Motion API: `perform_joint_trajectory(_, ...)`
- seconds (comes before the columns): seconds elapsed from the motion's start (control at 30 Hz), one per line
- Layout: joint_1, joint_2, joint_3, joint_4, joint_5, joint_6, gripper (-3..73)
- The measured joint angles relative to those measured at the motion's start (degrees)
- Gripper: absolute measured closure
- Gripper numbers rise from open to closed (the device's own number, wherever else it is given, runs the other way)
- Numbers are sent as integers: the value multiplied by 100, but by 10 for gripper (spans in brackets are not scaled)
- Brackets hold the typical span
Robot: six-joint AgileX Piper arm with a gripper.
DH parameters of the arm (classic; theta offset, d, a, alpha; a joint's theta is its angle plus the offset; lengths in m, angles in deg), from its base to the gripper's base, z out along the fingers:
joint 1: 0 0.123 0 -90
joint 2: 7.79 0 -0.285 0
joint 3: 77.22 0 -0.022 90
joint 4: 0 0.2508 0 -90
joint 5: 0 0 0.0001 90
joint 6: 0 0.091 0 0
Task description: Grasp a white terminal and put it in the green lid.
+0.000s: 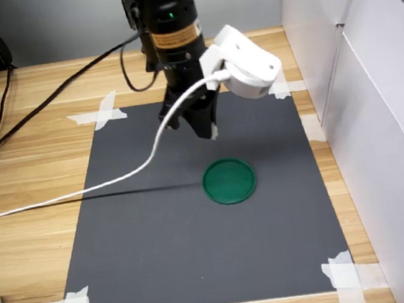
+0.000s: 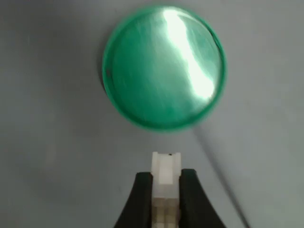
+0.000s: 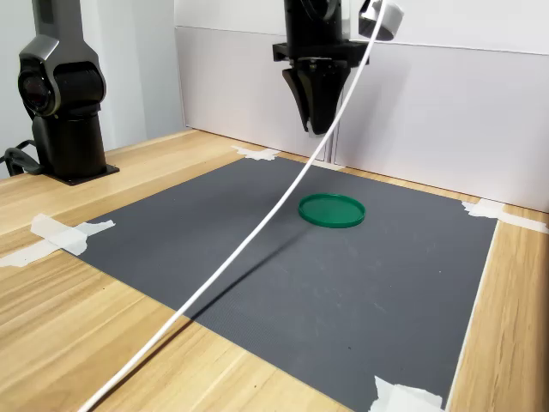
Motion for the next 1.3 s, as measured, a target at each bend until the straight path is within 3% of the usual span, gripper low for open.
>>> perform_joint_trajectory(0.23, 94, 565, 0, -15, -365, 284, 612)
perform_joint_trajectory(0.67, 105, 1241, 0, -271, -550, 20, 591)
perform_joint_trajectory(0.77, 105, 1241, -5, -271, -597, 5, 528)
perform_joint_trajectory(0.97, 105, 1241, -7, -198, -612, 50, 244)
perform_joint_trajectory(1.07, 105, 1208, -7, -197, -642, 98, 149)
perform_joint_trajectory(1.13, 105, 1105, -7, -165, -788, 117, 106)
perform_joint_trajectory(1.3, 7, 453, -7, 204, -1488, 355, 86)
